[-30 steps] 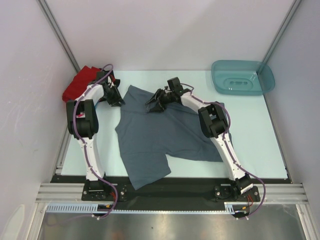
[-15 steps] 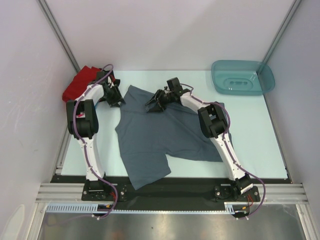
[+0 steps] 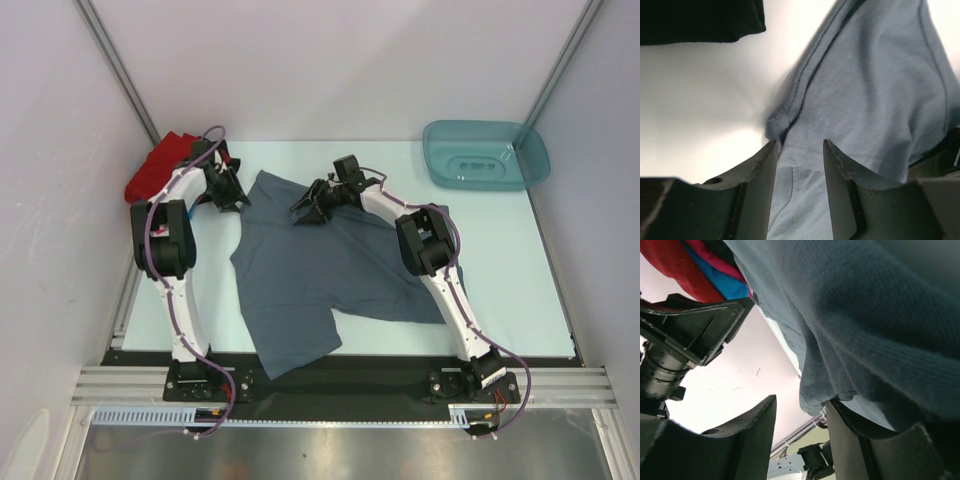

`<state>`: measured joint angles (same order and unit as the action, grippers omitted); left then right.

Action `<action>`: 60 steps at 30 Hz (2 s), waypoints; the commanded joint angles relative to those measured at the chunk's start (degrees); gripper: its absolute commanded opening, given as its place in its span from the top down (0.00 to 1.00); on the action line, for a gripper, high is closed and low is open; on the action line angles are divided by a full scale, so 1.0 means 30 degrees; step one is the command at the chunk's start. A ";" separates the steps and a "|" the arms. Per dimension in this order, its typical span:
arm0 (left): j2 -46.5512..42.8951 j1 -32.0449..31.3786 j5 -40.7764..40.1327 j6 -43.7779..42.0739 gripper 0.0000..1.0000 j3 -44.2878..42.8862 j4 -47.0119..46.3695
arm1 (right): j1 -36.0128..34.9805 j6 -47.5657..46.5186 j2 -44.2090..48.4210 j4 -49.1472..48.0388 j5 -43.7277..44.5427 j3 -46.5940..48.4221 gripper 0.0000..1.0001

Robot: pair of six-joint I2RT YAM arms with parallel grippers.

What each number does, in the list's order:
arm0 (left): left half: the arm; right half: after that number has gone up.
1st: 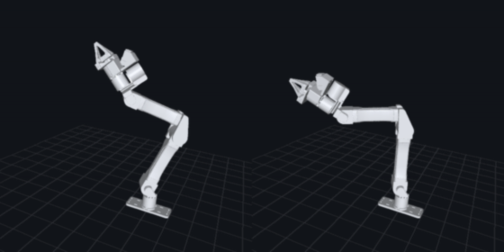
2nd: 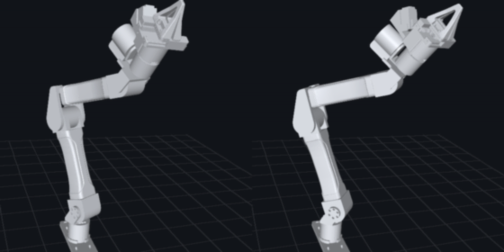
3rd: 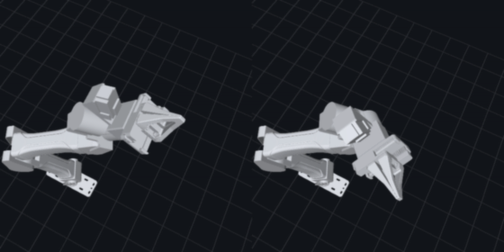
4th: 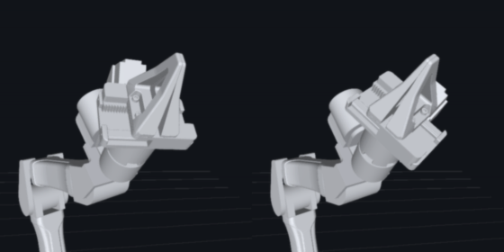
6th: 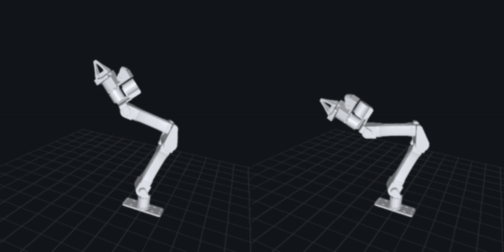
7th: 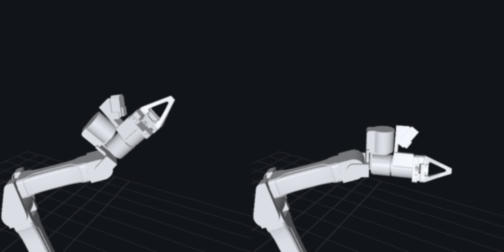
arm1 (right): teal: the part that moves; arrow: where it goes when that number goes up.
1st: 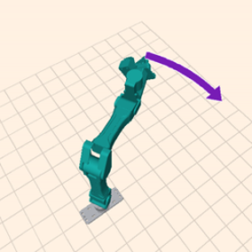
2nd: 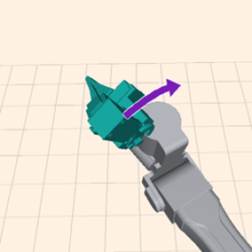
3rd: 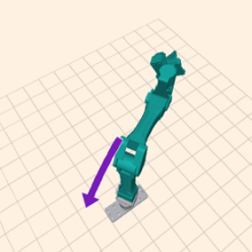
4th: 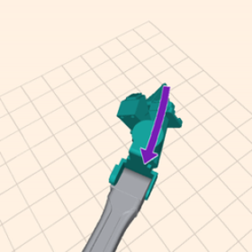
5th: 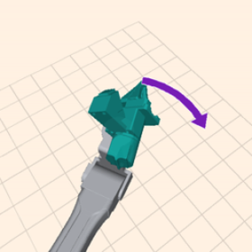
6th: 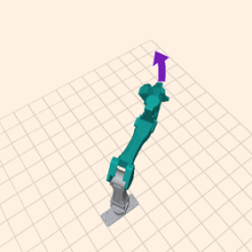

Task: Fold and stack the t-shirts
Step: Fold the tshirt

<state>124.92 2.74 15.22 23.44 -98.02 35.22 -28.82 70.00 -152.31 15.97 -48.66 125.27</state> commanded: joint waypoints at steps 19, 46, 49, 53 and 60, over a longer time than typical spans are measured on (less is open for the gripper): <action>-0.0860 -0.0153 0.0375 -0.0197 0.56 -0.0433 -0.0549 | -0.0267 0.0164 -0.0148 -0.0283 -0.0800 0.0371 0.50; 0.0459 -0.0153 -0.0035 -0.0285 0.78 -0.0990 0.0564 | -0.0179 0.0075 -0.0177 -0.0166 -0.0859 0.0313 0.50; 0.0488 -0.0182 0.0023 -0.0285 0.87 -0.1048 0.0564 | -0.0150 0.0047 -0.0177 -0.0137 -0.0888 0.0342 0.50; 0.0488 -0.0211 0.0140 -0.0285 1.00 -0.1078 0.0593 | -0.0149 -0.0099 -0.0148 -0.0020 -0.0888 0.0255 0.52; 0.0166 -0.0211 0.0228 -0.0431 1.00 -0.0785 0.0593 | -0.0178 -0.0451 0.0145 0.0039 -0.1034 -0.0330 0.68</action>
<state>126.45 2.48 15.27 23.40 -98.94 37.43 -29.15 69.65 -152.33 15.94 -50.04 125.03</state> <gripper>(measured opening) 0.011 0.336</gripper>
